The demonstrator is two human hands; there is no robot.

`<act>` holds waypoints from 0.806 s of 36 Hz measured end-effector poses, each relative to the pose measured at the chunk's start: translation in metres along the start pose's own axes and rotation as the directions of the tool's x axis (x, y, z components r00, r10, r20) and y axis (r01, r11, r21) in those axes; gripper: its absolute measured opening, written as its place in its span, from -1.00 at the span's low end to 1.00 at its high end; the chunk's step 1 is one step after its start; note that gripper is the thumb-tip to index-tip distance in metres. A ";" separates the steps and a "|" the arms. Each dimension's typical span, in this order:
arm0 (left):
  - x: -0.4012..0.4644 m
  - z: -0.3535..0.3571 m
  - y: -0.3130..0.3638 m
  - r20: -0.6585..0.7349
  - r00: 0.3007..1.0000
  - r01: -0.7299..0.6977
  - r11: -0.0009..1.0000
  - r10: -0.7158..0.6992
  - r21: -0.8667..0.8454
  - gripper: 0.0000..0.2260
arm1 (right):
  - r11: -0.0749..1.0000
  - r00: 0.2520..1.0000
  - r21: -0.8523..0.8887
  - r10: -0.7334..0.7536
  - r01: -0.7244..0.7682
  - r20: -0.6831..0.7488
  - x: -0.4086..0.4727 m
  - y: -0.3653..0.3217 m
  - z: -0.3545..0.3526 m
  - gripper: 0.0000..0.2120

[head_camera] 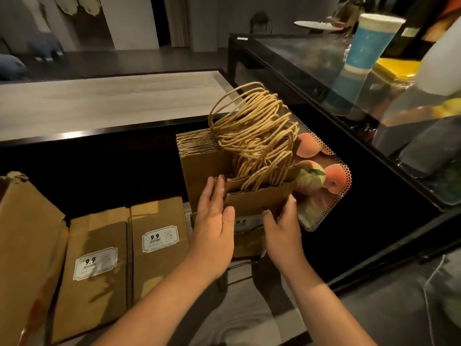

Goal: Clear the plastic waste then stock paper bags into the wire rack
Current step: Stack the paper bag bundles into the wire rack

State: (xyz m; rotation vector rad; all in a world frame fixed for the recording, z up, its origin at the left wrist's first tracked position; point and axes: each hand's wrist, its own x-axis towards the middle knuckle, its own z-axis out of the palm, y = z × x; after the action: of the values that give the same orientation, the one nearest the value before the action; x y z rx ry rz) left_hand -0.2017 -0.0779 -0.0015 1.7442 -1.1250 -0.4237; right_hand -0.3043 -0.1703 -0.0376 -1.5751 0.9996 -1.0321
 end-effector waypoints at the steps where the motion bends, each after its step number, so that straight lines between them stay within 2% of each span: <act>1: 0.000 -0.002 0.002 -0.039 0.999 -0.016 1.000 0.016 -0.006 -0.56 | 1.000 1.000 0.011 -0.002 0.002 -0.002 -0.001 -0.001 -0.002 -0.49; 4: 0.000 -0.015 0.007 -0.237 0.961 -0.142 0.990 0.139 0.006 -0.65 | 0.995 1.000 0.097 -0.008 0.010 -0.021 -0.004 -0.009 -0.009 -0.39; 6: 0.003 -0.023 0.008 -0.293 0.930 -0.226 0.974 0.223 0.023 -0.68 | 0.989 1.000 0.147 -0.015 0.018 -0.021 -0.006 -0.013 -0.012 -0.34; 8: 0.008 -0.027 0.011 -0.229 0.944 -0.241 0.970 0.236 0.006 -0.76 | 0.993 1.000 0.116 -0.019 0.020 -0.014 -0.005 -0.011 -0.011 -0.33; 11: 0.016 -0.028 0.016 -0.140 0.964 -0.224 0.974 0.226 0.025 -0.78 | 0.998 1.000 0.062 0.011 -0.011 -0.001 -0.003 -0.004 -0.007 -0.33; 16: 0.017 -0.044 0.028 -0.190 0.944 -0.272 0.962 0.270 0.017 -0.73 | 0.999 0.999 -0.020 0.029 -0.029 -0.042 -0.010 0.000 -0.008 -0.17; 19: 0.016 -0.060 0.041 -0.303 0.903 -0.332 0.942 0.305 -0.043 -0.82 | 0.995 0.998 -0.094 0.015 -0.020 -0.058 -0.011 -0.002 -0.007 -0.10; 21: 0.016 -0.073 0.046 -0.411 0.852 -0.391 0.916 0.324 -0.087 -0.91 | 0.991 0.998 -0.130 0.029 -0.037 -0.060 -0.006 -0.003 -0.005 -0.08; 24: 0.013 -0.091 0.046 -0.531 0.765 -0.471 0.879 0.363 -0.077 -0.91 | 0.983 0.997 -0.176 0.039 -0.051 -0.071 -0.001 -0.003 0.000 -0.04; 26: 0.009 -0.096 0.039 -0.557 0.752 -0.455 0.889 0.354 -0.049 -0.89 | 0.974 0.995 -0.223 0.016 -0.038 -0.097 -0.002 -0.003 0.002 0.00; 29: 0.004 -0.092 0.024 -0.542 0.807 -0.338 0.936 0.233 -0.100 -0.82 | 0.964 0.985 -0.266 -0.037 -0.009 -0.169 -0.010 -0.002 0.004 0.01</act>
State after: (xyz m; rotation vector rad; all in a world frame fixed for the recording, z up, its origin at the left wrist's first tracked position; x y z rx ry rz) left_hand -0.1466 -0.0341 0.0623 1.3660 -0.8893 0.1330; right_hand -0.3033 -0.1595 -0.0374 -1.7322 1.2917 -1.0933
